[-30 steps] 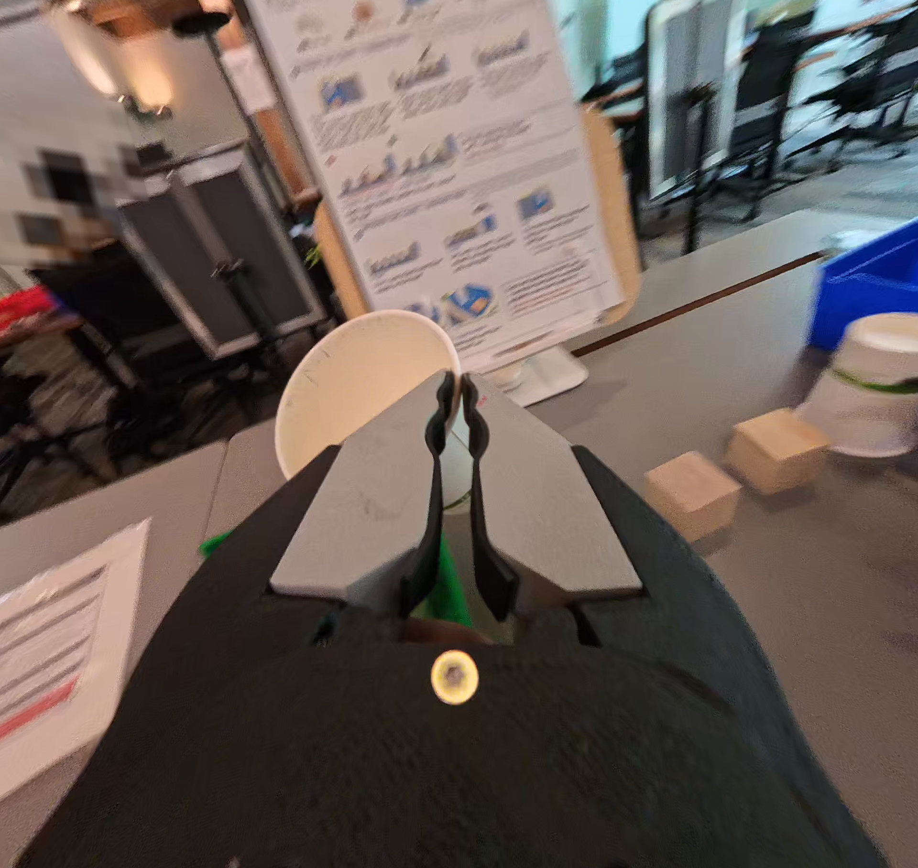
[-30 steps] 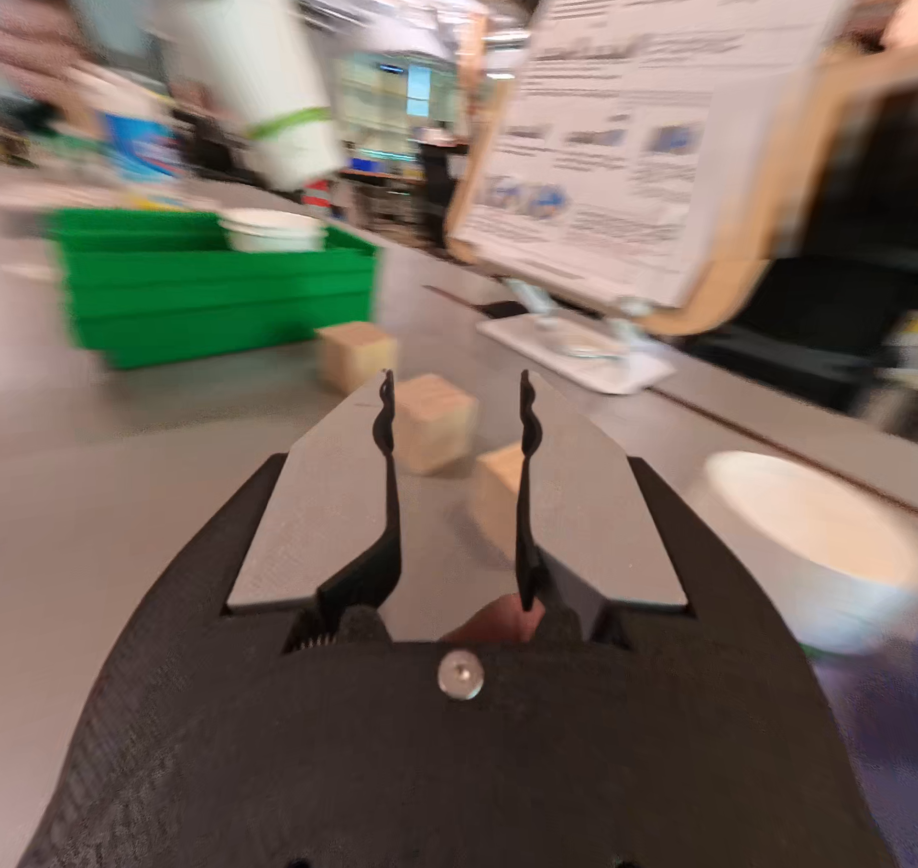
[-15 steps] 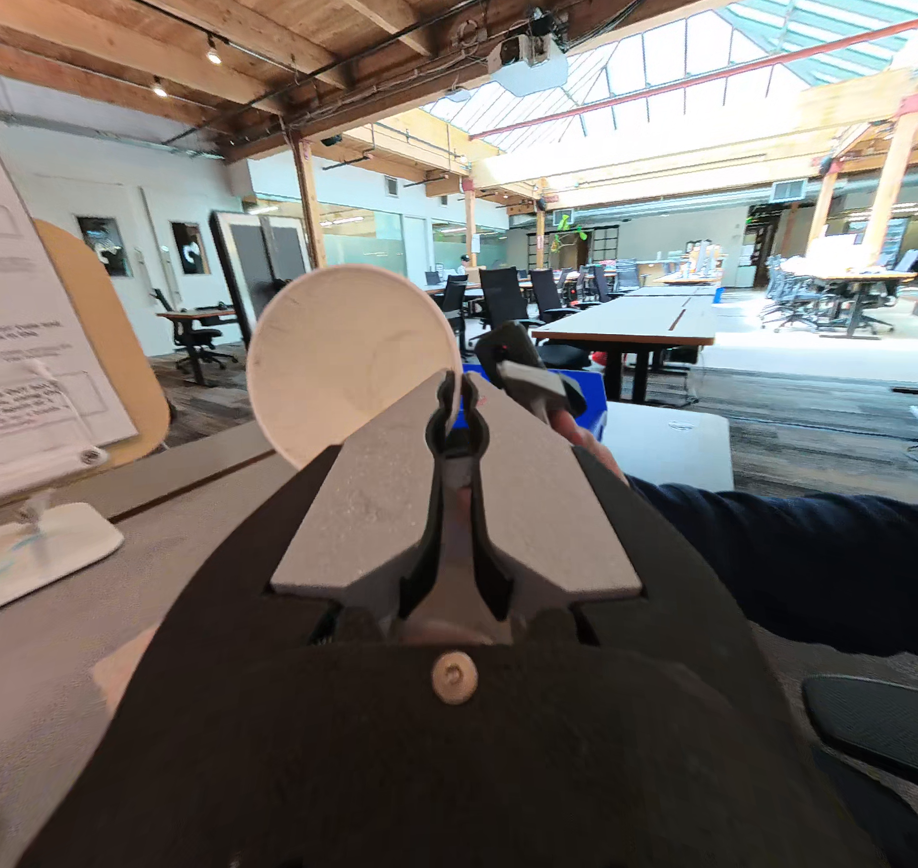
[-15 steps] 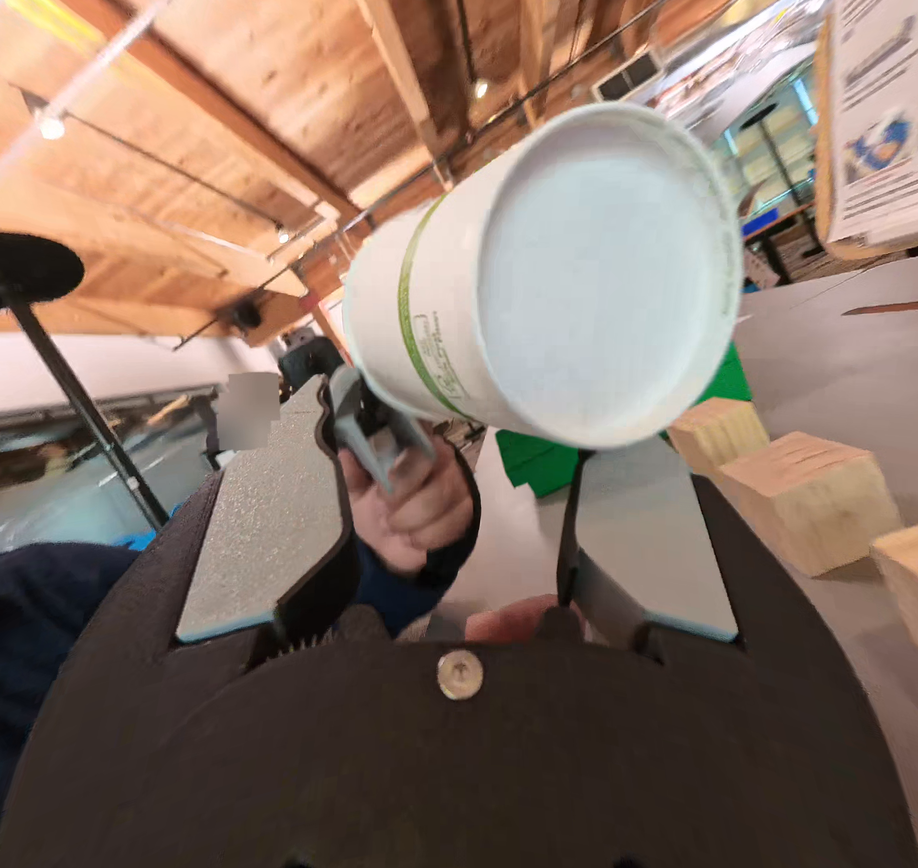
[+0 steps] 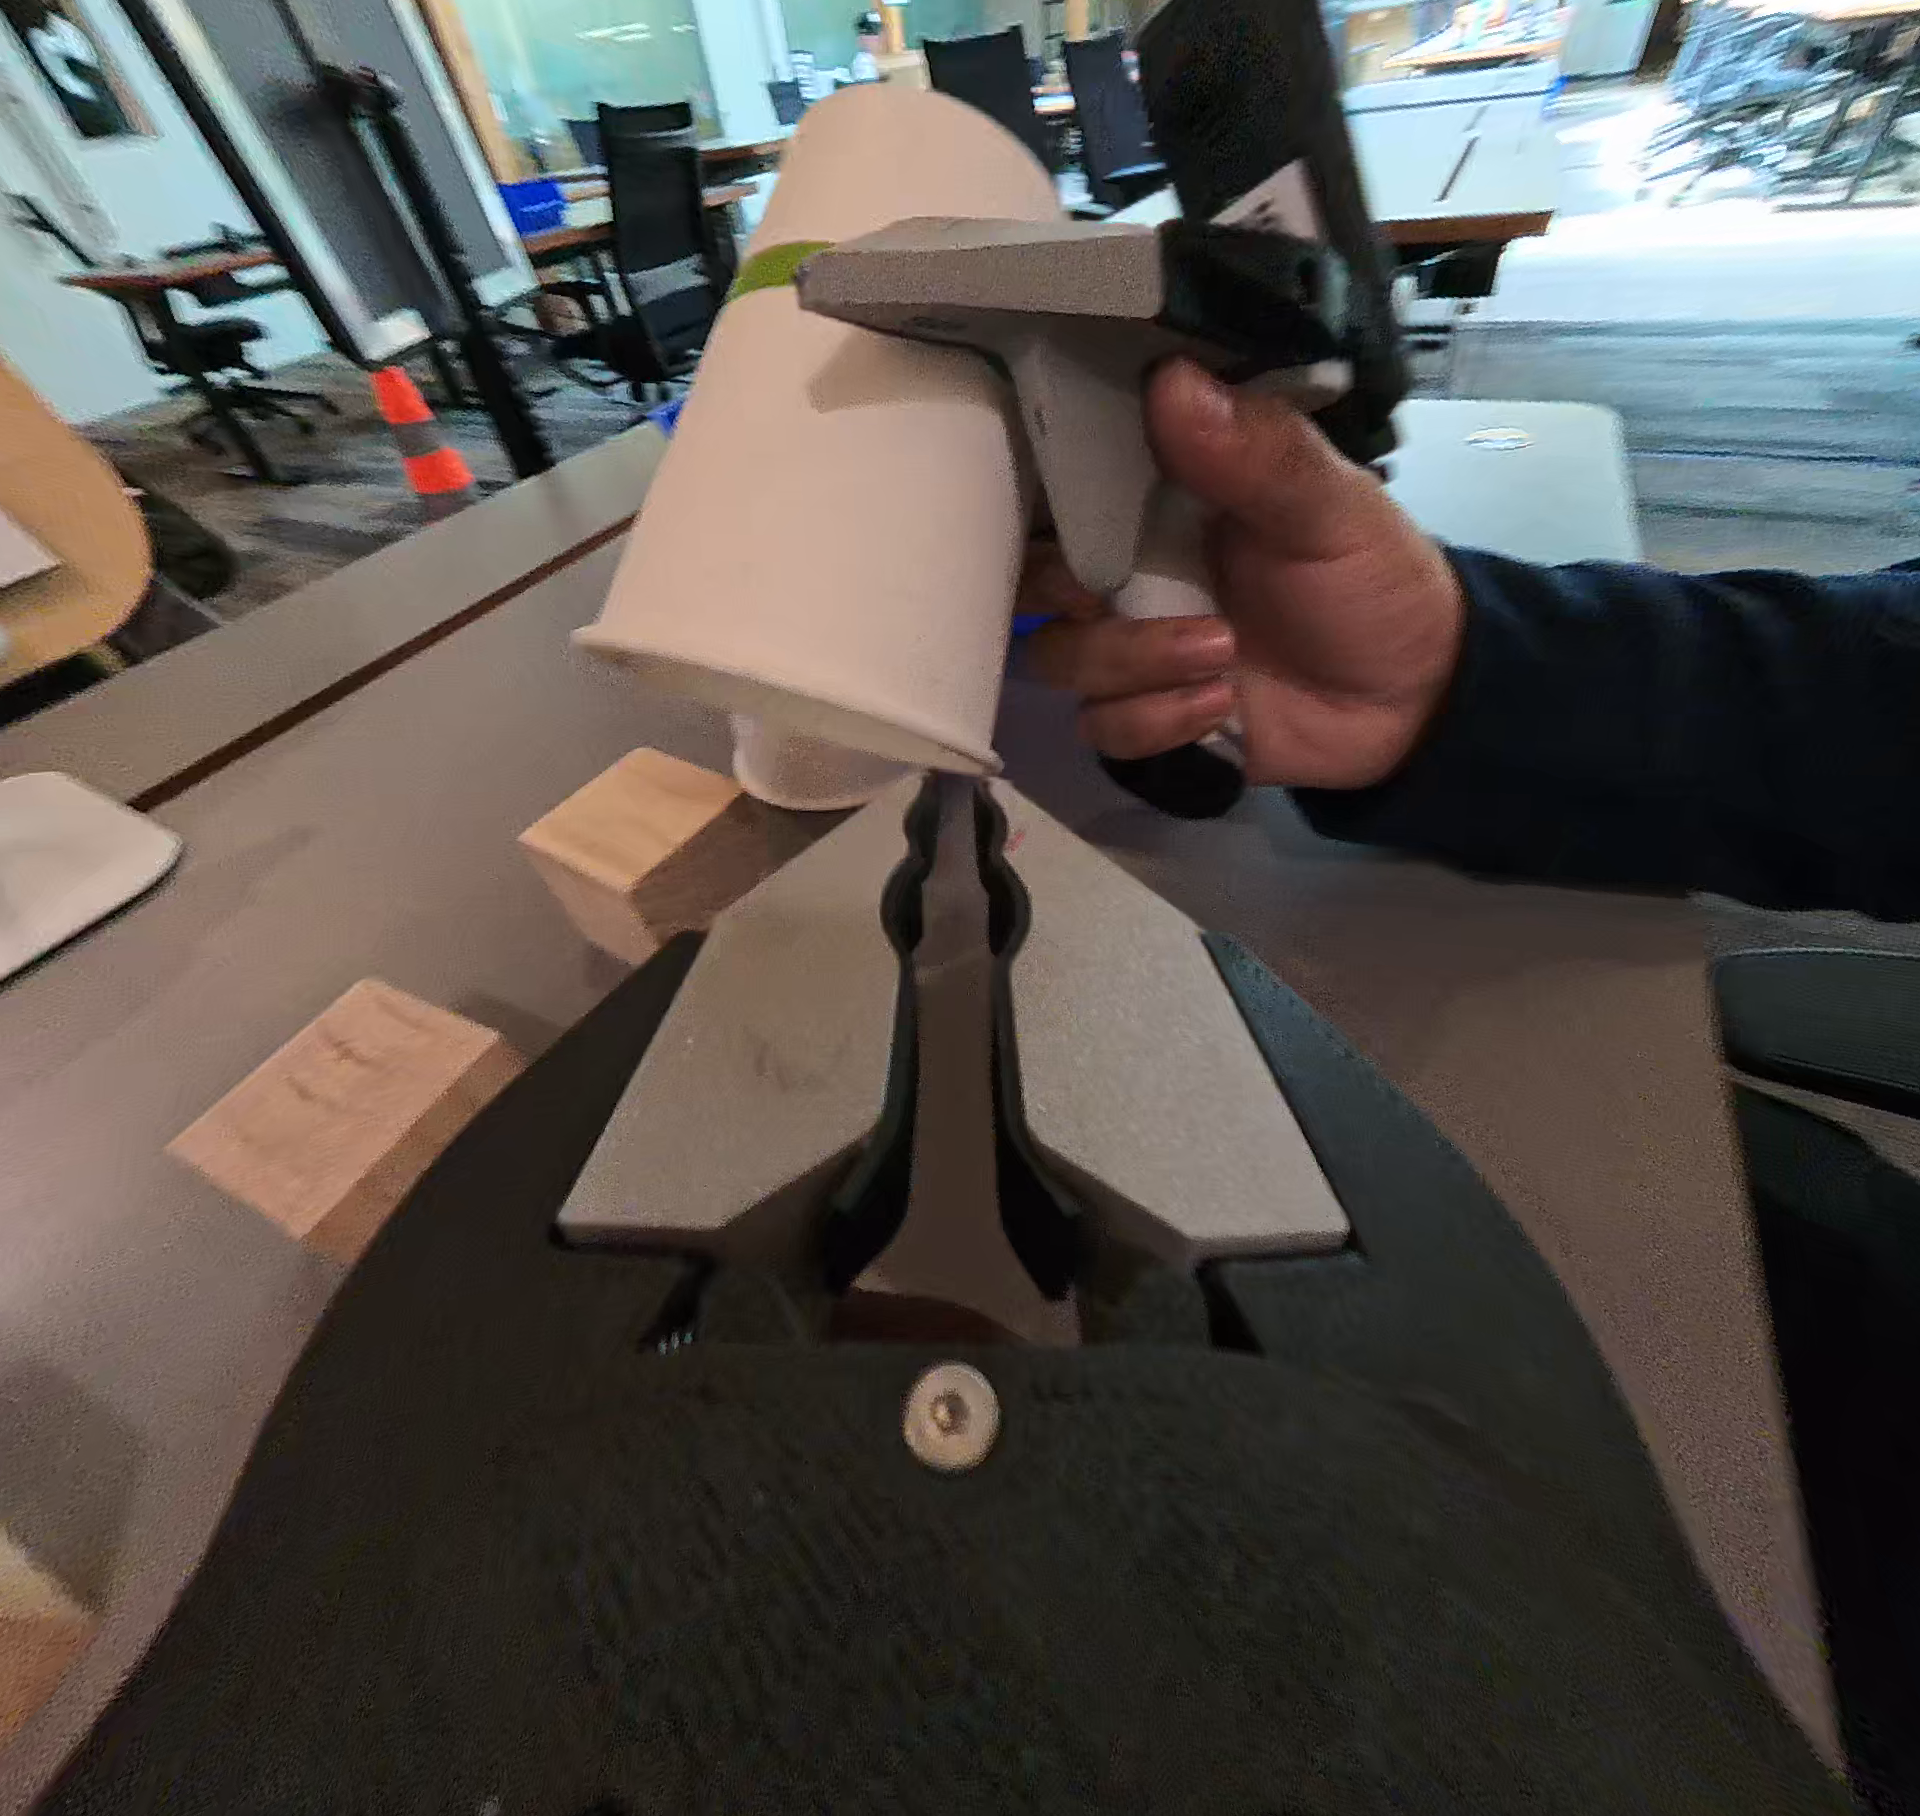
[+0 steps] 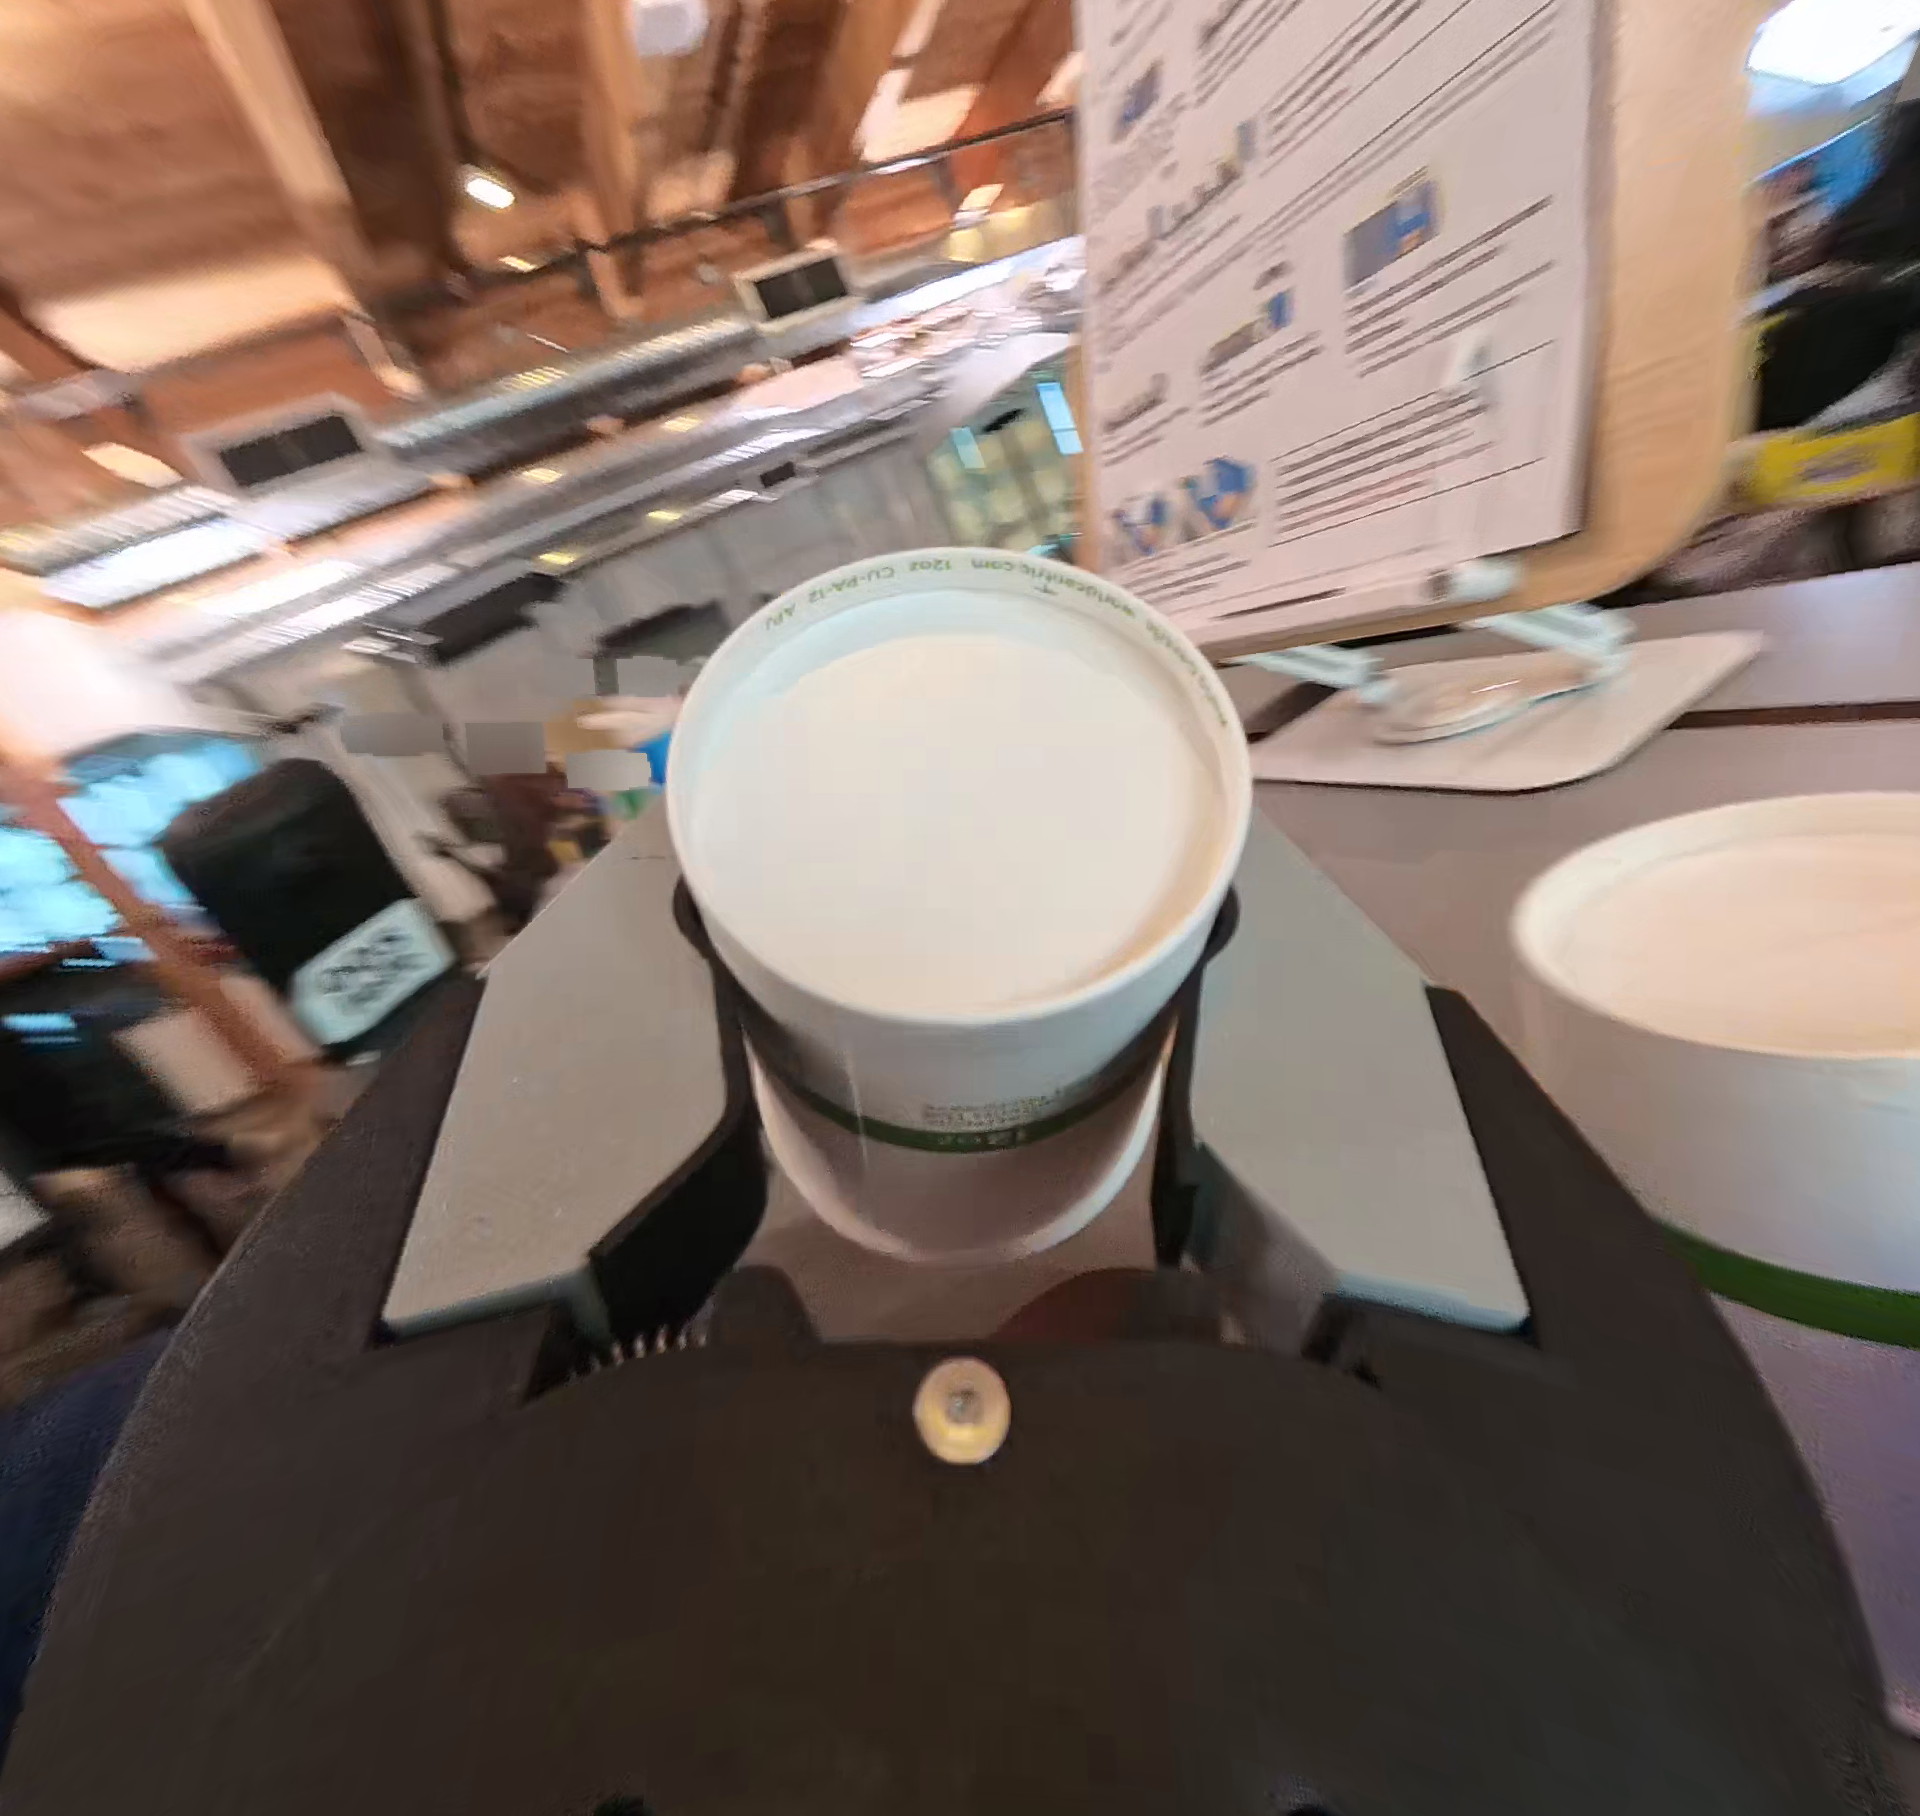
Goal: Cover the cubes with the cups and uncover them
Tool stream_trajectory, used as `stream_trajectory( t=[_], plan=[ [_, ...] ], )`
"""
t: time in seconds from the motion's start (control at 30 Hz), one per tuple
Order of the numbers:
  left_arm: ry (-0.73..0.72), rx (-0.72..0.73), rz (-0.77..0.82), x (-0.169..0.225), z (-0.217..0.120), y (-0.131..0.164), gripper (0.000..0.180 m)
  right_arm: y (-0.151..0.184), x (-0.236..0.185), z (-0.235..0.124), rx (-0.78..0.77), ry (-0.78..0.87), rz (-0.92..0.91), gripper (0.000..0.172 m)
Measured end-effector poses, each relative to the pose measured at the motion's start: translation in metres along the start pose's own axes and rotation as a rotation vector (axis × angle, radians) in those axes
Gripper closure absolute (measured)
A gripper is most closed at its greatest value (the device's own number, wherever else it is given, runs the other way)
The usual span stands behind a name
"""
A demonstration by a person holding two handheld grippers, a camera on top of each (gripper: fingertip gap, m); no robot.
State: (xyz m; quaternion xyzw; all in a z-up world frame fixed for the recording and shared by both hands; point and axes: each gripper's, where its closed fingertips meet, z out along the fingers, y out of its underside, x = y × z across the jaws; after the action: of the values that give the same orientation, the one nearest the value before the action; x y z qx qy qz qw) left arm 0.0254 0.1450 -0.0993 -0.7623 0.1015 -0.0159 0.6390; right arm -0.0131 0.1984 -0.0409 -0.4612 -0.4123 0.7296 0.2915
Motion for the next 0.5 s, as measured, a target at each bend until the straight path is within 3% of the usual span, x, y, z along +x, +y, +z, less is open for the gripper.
stream_trajectory(
  t=[0.07, 0.13, 0.23, 0.5],
  plan=[
    [-0.099, 0.008, 0.021, -0.017, -0.002, 0.009, 0.168, -0.005, 0.017, -0.005, 0.008, 0.155, -0.153, 0.081],
    [-0.139, -0.015, -0.017, -0.025, -0.003, 0.025, 0.172, -0.011, 0.027, -0.009, 0.018, 0.281, -0.298, 0.081],
    [-0.23, -0.029, -0.015, -0.037, -0.006, 0.026, 0.172, -0.007, 0.033, -0.002, -0.011, 0.367, -0.427, 0.081],
    [-0.253, -0.013, -0.111, -0.05, -0.01, 0.027, 0.168, 0.022, 0.064, 0.043, -0.182, 0.5, -0.435, 0.081]
  ],
)
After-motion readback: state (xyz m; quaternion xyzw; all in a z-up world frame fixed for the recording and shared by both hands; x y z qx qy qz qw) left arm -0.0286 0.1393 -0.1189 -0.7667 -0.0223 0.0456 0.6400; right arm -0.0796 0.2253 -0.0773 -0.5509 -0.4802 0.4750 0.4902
